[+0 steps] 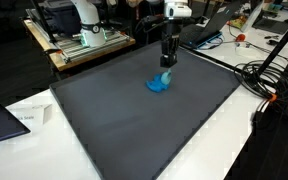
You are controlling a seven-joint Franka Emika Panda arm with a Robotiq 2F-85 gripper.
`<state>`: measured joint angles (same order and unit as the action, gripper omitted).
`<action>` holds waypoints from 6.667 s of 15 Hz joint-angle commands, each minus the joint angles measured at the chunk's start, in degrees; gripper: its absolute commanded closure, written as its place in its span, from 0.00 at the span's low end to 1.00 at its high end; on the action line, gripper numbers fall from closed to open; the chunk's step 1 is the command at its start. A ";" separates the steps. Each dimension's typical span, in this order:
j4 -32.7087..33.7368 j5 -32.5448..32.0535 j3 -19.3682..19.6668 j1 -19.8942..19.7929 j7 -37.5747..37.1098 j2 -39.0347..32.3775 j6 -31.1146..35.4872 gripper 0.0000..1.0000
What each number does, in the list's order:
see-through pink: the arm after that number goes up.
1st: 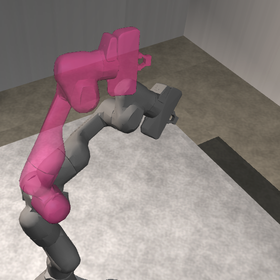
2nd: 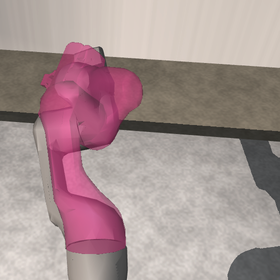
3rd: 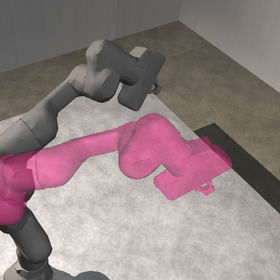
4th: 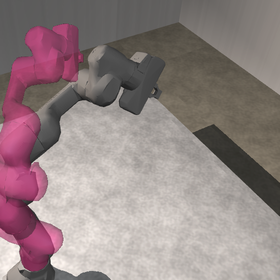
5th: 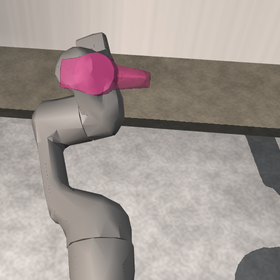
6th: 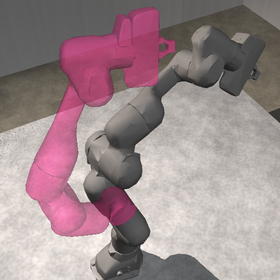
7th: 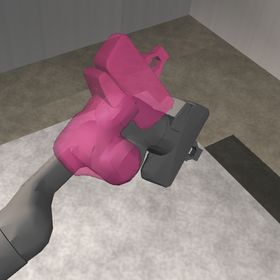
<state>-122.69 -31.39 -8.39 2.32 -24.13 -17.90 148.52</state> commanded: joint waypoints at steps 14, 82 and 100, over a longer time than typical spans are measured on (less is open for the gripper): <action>-0.47 16.02 3.77 2.37 21.27 4.44 -12.51 0.78; -3.30 -42.52 -1.52 15.65 -19.47 0.72 -15.00 0.78; -4.25 -50.77 -3.87 15.00 -24.46 -1.31 -16.17 0.78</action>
<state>-127.11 -81.15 -11.54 17.62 -47.64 -18.68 133.86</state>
